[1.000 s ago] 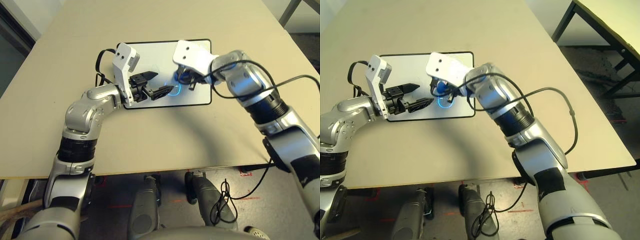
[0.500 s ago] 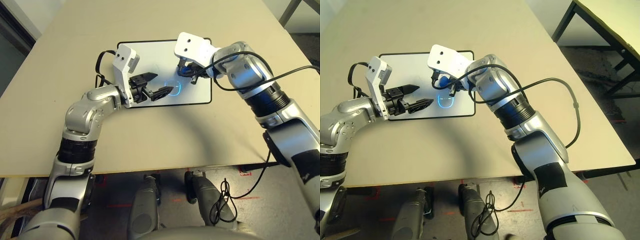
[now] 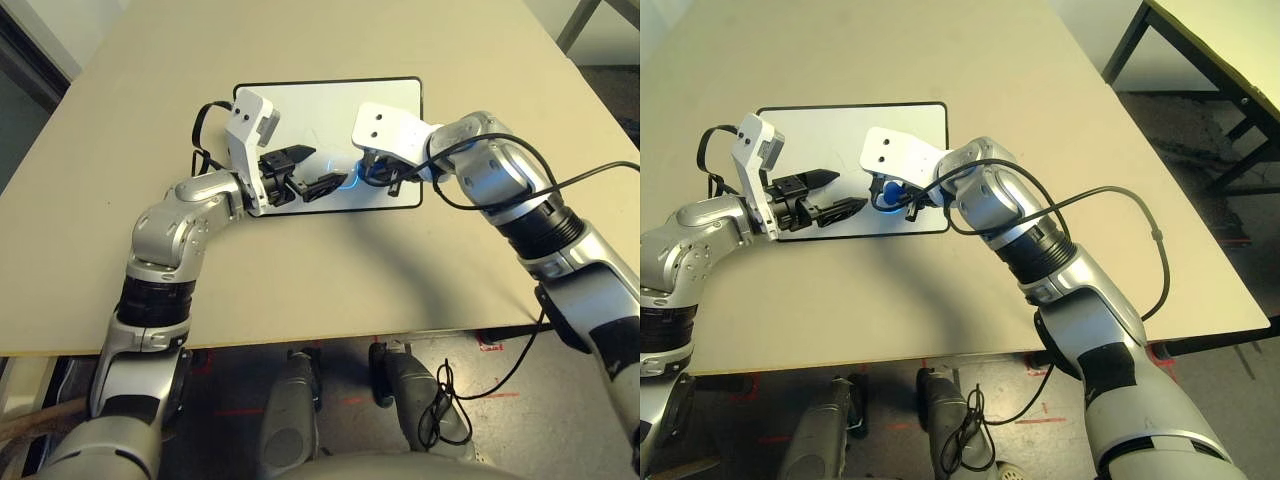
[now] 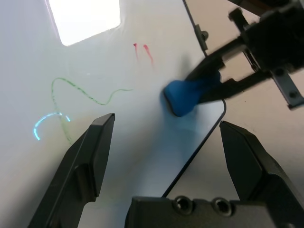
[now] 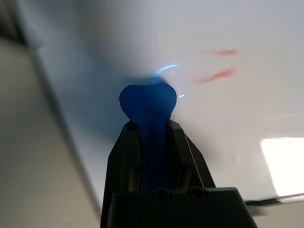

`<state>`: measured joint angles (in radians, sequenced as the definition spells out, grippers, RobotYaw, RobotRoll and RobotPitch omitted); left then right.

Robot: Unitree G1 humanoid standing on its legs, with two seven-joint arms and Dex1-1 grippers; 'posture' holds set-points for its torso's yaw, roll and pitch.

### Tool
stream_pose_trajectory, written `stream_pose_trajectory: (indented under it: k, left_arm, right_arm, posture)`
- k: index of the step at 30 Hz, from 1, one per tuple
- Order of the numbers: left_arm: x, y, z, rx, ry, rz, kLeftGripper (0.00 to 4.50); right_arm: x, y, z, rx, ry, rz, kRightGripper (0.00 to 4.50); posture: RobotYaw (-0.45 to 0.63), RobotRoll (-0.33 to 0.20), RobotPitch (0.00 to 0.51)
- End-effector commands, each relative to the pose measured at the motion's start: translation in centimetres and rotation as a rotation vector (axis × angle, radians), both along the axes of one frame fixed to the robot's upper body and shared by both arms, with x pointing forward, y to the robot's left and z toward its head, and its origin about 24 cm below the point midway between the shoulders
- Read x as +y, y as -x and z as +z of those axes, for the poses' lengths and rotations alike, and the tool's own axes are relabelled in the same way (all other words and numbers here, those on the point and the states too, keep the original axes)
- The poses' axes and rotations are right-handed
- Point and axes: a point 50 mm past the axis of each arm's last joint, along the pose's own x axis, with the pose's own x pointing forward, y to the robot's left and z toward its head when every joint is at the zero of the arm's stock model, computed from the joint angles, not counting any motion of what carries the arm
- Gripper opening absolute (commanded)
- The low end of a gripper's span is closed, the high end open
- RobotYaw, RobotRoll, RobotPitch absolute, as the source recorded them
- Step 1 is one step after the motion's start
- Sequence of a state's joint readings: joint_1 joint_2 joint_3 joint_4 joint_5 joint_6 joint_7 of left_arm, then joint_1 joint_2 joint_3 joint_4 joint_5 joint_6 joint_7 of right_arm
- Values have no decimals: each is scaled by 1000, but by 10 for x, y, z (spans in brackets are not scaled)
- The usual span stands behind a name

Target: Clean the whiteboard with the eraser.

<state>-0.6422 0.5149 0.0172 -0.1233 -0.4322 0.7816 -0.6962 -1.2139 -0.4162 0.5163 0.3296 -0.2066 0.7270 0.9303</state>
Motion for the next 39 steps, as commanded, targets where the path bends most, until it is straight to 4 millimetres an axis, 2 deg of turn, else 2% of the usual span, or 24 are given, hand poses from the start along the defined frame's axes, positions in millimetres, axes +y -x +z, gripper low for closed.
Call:
stream_pose_trajectory:
  k: [1,3,6,13,16,21,23,25,28,34,36,39]
  left_arm:
    - [-2,2,-3,8,-8,-13,4500]
    - [-2,2,-3,8,-7,-12,4500]
    - [-2,2,-3,9,-5,-11,4500]
    - [-2,2,-3,11,-5,-9,4500]
    - [-2,2,-3,11,-5,-12,4500]
    - [-3,1,-3,12,-6,-14,4500]
    - [-3,2,-3,12,-6,-17,4500]
    - [-3,2,-3,13,-6,-17,4500]
    - [0,2,-4,17,-14,-9,4500]
    - [23,-3,3,-5,-57,69,4500]
    - [31,-4,6,-14,-72,96,4500]
    - [44,-6,13,-29,-90,133,4500]
  right_arm:
    - [-5,-10,9,-53,-47,-62,599]
    - [-3,-10,7,-52,-54,-54,599]
    - [0,-3,-12,8,-21,-27,599]
    - [0,15,-36,100,41,22,599]
    - [1,11,-29,71,24,6,599]
    - [2,-3,-3,-26,-45,-34,598]
    - [5,-10,14,-88,-95,-47,598]
    - [8,-13,20,-111,-122,-47,598]
    - [11,-11,8,-72,-102,-33,598]
    - [15,11,-30,65,-14,35,598]
    - [15,15,-34,81,-1,42,598]
    - [14,13,-29,66,-10,31,598]
  posture:
    - [12,0,263]
    - [12,0,263]
    - [15,0,261]
    - [16,0,261]
    - [13,0,259]
    - [12,0,257]
    - [12,0,257]
    - [12,0,257]
    - [17,0,247]
    - [26,0,249]
    - [26,0,249]
    - [26,0,249]
